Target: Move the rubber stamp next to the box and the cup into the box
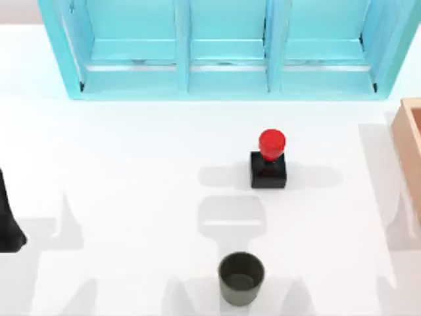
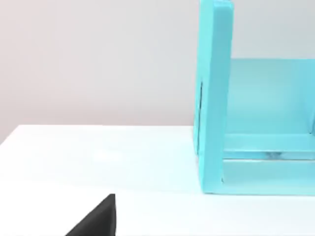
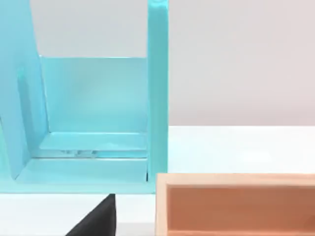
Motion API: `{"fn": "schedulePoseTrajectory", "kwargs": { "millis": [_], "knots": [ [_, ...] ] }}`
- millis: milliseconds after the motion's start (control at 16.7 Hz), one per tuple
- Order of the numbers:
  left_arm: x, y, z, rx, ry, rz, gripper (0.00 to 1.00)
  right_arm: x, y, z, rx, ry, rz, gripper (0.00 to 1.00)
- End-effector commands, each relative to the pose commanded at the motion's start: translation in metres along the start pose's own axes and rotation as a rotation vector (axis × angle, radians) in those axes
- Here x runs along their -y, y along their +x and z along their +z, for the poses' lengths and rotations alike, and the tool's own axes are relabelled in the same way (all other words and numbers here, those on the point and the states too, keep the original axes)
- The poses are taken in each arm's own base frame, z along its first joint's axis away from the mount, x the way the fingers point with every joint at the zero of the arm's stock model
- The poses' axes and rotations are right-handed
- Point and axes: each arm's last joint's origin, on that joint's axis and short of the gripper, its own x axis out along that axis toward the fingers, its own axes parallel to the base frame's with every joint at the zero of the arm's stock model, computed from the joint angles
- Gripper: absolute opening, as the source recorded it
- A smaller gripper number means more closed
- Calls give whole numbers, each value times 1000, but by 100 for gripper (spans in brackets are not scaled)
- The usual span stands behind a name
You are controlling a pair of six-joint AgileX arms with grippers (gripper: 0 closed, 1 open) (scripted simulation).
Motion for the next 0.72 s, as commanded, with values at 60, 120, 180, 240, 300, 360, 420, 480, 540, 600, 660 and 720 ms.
{"fn": "schedulePoseTrajectory", "kwargs": {
  "millis": [60,120,180,240,300,360,420,480,540,600,660,720],
  "knots": [
    [0,0,0,0,0,0,100,0,0,0,0,0,0,100],
    [0,0,0,0,0,0,100,0,0,0,0,0,0,100],
    [0,0,0,0,0,0,100,0,0,1,-8,1,2,100],
    [0,0,0,0,0,0,100,-1,0,4,-24,3,6,100],
    [0,0,0,0,0,0,100,-1,0,8,-46,8,13,100],
    [0,0,0,0,0,0,100,-2,1,13,-73,16,21,100],
    [0,0,0,0,0,0,100,-3,2,21,-107,27,31,100],
    [0,0,0,0,0,0,100,-5,3,30,-145,41,43,100],
    [0,0,0,0,0,0,100,-7,5,41,-187,58,55,100],
    [0,0,0,0,0,0,100,-9,8,52,-233,75,67,100],
    [0,0,0,0,0,0,100,-11,12,65,-283,95,79,100],
    [0,0,0,0,0,0,100,-14,18,78,-337,115,91,100]
  ]
}}
